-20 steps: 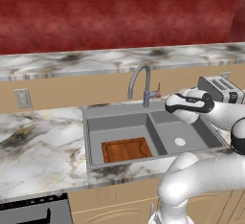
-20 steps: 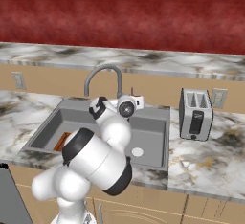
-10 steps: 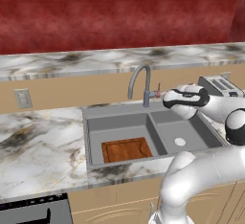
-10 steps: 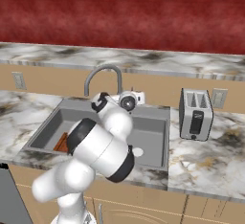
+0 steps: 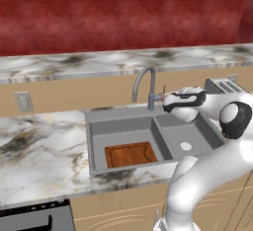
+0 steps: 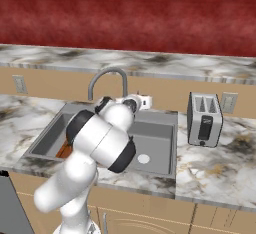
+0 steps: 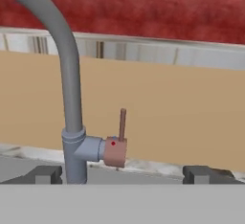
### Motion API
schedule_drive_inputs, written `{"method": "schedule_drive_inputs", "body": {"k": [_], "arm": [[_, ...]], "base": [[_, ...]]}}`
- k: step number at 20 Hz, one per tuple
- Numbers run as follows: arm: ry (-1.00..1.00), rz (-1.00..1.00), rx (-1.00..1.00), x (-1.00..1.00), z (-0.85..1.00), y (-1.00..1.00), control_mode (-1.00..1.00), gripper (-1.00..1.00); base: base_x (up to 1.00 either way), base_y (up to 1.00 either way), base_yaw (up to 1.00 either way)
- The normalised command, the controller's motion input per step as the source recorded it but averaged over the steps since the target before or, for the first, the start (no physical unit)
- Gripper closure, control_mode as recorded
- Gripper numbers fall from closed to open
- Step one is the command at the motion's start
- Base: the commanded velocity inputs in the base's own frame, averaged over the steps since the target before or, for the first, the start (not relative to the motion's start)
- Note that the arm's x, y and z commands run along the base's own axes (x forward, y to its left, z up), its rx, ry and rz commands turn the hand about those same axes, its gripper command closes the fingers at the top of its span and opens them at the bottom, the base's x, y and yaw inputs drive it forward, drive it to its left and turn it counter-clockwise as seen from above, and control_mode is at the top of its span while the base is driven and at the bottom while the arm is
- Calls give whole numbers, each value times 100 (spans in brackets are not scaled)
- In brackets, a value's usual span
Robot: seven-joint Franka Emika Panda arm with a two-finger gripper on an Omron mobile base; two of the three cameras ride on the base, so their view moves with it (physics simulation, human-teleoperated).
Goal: Turn on the sink faucet with hot water and rinse the cutting board for ten seconds, then turn off the faucet. Push the cutting board to reach the water if necessary.
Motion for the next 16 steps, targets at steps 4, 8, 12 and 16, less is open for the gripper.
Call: {"method": "schedule_drive_inputs", "body": {"k": [4, 8, 12, 16], "arm": [[0, -10, 0, 14, 0, 0, -100, -100], [0, -8, 0, 13, 0, 0, -100, -100], [0, -3, 0, 15, 0, 0, -100, -100], [0, 0, 0, 9, 0, 0, -100, -100]], "base": [[0, 0, 0], [0, 0, 0], [0, 0, 0], [0, 0, 0]]}}
